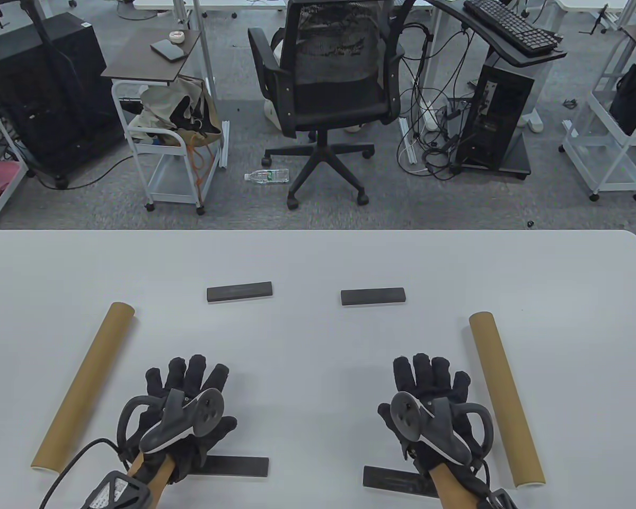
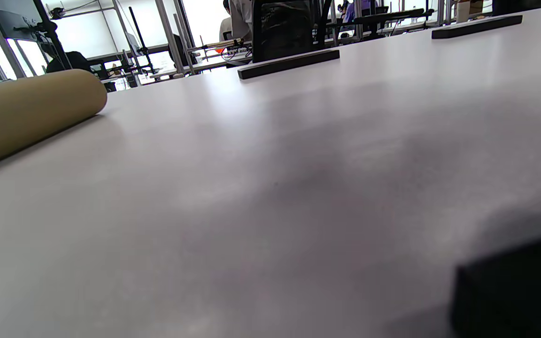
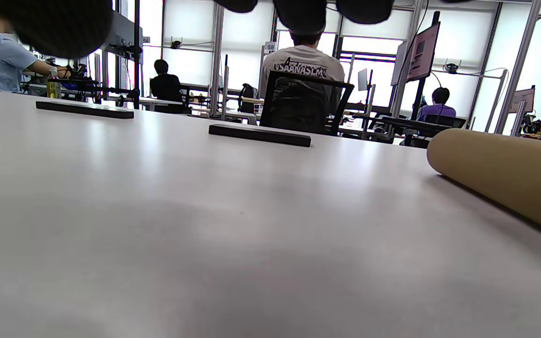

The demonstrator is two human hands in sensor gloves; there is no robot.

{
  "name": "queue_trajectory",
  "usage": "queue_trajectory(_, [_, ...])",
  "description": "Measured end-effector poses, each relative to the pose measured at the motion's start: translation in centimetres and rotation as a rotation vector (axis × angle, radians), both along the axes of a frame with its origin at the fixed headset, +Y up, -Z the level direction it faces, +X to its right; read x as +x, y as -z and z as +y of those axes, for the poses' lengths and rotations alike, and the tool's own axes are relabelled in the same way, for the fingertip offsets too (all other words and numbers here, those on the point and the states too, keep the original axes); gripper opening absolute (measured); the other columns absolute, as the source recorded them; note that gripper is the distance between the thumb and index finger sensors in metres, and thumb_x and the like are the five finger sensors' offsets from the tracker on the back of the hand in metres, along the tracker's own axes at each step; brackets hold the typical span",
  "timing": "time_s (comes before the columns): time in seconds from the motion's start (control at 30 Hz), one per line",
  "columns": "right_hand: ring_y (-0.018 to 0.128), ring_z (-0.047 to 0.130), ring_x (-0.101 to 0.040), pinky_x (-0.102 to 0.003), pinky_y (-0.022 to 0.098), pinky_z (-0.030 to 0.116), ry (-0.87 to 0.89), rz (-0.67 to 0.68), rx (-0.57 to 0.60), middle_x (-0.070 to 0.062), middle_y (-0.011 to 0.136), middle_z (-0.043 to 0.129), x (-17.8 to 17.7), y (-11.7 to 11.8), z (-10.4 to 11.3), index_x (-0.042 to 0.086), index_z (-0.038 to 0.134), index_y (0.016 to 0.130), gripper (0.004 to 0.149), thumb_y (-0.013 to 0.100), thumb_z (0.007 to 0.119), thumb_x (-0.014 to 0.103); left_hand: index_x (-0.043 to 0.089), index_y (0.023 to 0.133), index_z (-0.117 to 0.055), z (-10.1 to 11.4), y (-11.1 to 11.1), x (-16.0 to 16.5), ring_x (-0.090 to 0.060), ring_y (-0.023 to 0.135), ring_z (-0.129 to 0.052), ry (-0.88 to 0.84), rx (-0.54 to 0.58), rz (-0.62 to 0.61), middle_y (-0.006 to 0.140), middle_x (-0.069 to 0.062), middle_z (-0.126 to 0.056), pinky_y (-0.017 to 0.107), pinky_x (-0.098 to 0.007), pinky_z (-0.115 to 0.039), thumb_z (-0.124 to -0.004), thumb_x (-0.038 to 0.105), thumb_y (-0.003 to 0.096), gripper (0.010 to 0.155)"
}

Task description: Roll up posters and store in mailing tubes

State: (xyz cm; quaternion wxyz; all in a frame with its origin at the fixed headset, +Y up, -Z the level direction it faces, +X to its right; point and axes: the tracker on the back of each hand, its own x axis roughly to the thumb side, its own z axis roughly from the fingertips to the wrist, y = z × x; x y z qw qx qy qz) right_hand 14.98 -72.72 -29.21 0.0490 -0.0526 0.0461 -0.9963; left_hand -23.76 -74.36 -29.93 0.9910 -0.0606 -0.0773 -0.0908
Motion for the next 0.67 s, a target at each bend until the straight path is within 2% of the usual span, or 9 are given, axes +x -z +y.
queue_trajectory(0.07, [0.106,0.019,-0.048,-0.079,0.069,0.024,-0.040,-0.013,-0.083,-0.013,0.114,0.025,0.0,0.0,-0.2,0.031,0.023,0.105,0.090,0.040,0.071,0.070,0.043,0.109,-0.020,-0.4,0.2,0.0,-0.047,0.113,-0.037,0.023,-0.034,0.010,0.121,-0.008,-0.027,0.070,-0.078,-0.034,-0.060,0.087,0.0334,0.096])
queue_trajectory(0.13, [0.107,0.015,-0.046,-0.079,0.070,0.021,-0.046,-0.020,-0.116,-0.011,0.115,0.019,0.3,0.1,-0.6,0.032,0.020,0.105,0.091,0.040,0.069,0.073,0.042,0.109,-0.014,-0.8,0.5,0.0,-0.047,0.114,-0.031,0.031,-0.100,0.049,0.121,-0.008,-0.020,0.070,-0.078,-0.030,-0.057,0.087,0.0335,0.097])
queue_trajectory(0.4, [0.107,0.014,-0.045,-0.078,0.070,0.020,-0.044,-0.071,-0.134,-0.011,0.114,0.019,1.3,0.7,-1.6,0.032,0.021,0.105,0.091,0.039,0.070,0.072,0.043,0.108,-0.014,-1.7,1.1,-0.1,-0.047,0.114,-0.034,0.033,-0.076,0.037,0.121,-0.008,-0.022,0.071,-0.077,-0.032,-0.055,0.087,0.0333,0.096])
queue_trajectory(0.67, [0.107,0.016,-0.046,-0.078,0.070,0.020,-0.004,-0.055,-0.147,-0.012,0.114,0.020,1.4,1.1,-1.7,0.031,0.021,0.105,0.091,0.040,0.070,0.071,0.042,0.108,-0.013,-2.0,1.4,-1.1,-0.047,0.113,-0.033,0.031,-0.086,0.069,0.120,-0.009,-0.020,0.071,-0.077,-0.031,-0.056,0.086,0.0339,0.096])
